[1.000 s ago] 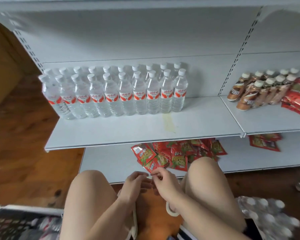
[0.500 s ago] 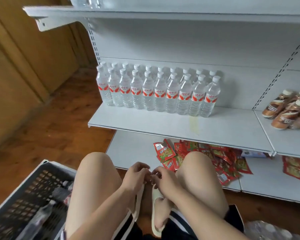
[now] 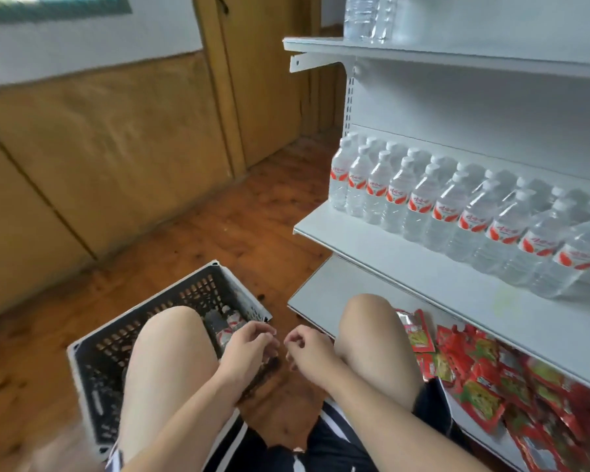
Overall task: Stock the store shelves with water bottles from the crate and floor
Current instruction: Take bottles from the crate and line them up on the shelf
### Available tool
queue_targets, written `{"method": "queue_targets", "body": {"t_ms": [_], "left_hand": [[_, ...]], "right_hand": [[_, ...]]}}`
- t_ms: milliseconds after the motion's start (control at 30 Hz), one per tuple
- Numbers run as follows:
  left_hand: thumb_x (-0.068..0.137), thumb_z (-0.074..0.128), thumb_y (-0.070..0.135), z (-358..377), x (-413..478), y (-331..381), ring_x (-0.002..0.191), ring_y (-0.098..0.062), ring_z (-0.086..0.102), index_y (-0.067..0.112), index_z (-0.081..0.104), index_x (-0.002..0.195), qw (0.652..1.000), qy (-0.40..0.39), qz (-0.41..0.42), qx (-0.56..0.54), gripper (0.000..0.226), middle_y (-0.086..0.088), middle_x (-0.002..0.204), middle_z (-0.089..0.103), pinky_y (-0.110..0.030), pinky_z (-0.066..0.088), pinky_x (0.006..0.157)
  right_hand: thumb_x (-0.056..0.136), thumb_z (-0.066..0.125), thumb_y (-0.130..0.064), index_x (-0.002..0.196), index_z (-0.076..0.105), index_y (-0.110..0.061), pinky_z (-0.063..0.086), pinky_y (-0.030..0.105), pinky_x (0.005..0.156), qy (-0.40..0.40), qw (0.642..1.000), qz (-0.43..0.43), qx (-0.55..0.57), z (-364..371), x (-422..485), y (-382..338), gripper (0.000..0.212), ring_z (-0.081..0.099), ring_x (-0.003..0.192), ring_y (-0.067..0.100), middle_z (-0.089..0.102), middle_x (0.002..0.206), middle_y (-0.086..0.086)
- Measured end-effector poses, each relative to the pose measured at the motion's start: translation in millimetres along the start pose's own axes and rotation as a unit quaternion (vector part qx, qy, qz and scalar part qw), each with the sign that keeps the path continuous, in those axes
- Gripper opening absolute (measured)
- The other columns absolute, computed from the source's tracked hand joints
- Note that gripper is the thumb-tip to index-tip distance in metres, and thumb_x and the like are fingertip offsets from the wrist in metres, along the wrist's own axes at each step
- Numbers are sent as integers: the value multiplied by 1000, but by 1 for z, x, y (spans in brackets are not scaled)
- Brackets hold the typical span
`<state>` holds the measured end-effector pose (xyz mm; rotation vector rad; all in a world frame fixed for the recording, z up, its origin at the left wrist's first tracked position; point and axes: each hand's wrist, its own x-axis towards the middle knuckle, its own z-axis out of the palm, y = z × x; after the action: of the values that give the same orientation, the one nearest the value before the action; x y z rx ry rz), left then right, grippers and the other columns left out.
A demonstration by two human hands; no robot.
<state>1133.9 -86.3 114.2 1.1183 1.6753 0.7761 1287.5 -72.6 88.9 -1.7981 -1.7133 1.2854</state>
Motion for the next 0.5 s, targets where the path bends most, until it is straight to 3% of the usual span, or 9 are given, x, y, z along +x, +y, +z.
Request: {"method": "queue_targets", "body": {"t_ms": [133,300,500], "left_hand": [[100,54,10,-43,-18,-32,86,-26,72,15,69,99,995,78,-33,-47,16,-7,87,75,-39,61,85],[102,51,7,-82,-35,-60,82,-28,72,10,68,100,976,172,-50,-126,18,-12,88,74,-35,60,76],[102,50,9,-92,-39,-75,78,-18,72,13,68,101,962,215,-77,-153,18,-9,91,75,-29,58,73]], "right_hand": [[101,53,-32,102,63,-29,54,28,75,-79,995,-35,-46,29,0,-31,10,69,88,18,71,97,-4],[100,52,-26,107,62,-22,57,37,78,-165,978,-70,-109,56,4,-48,13,69,87,25,71,98,6],[100,54,-22,103,59,-25,55,24,63,-220,965,-100,-104,80,27,-69,7,67,68,15,70,91,5]]}}
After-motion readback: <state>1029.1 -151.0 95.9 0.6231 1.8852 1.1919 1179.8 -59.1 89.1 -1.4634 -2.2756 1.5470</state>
